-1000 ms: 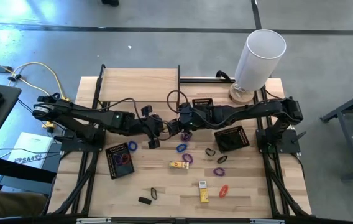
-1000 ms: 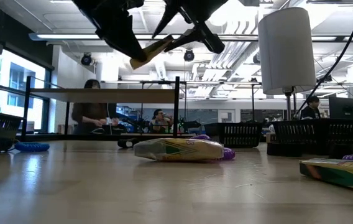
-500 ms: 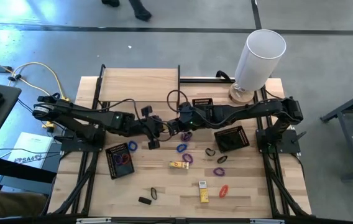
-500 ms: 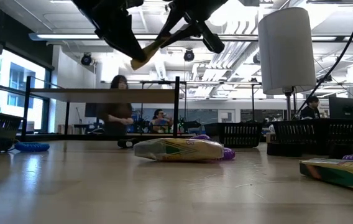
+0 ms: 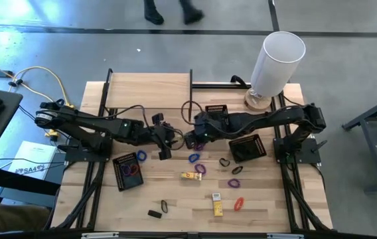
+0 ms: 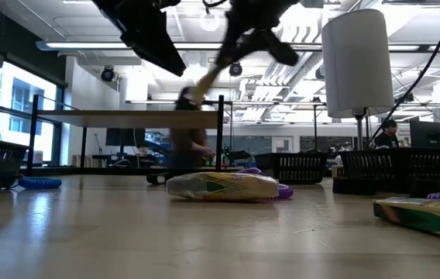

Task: Pick & Place Office Desk Supplies
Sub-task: Put the crayon box into the top black bin

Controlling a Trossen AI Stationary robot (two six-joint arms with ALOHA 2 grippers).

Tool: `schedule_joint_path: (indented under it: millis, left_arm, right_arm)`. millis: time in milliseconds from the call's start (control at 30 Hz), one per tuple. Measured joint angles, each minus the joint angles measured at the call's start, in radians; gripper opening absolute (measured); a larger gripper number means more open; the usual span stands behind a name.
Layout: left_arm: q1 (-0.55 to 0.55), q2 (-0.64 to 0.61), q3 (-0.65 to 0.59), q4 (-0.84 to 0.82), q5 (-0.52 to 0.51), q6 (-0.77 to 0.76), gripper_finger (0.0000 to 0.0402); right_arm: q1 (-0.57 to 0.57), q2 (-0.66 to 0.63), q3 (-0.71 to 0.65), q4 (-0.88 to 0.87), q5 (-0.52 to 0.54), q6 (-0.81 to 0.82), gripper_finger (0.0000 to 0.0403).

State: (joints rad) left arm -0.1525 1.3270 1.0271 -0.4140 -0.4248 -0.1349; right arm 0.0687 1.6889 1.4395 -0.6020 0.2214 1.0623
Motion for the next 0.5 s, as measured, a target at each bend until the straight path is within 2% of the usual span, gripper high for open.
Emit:
schedule_joint_path:
  millis: [200, 333, 500]
  left_arm:
    - [-0.025, 0.0, 0.0, -0.023, 0.004, -0.016, 0.0207]
    - [-0.014, 0.0, 0.0, -0.06, 0.008, -0.087, 0.0207]
    - [-0.013, 0.0, 0.0, -0.083, 0.015, -0.151, 0.0207]
  right_arm:
    - [0.044, -0.111, -0.001, -0.355, 0.279, 0.059, 0.0021]
    - [0.068, -0.15, 0.0, -0.508, 0.424, 0.1, 0.0021]
    - [0.055, -0.121, 0.0, -0.615, 0.567, 0.116, 0.0021]
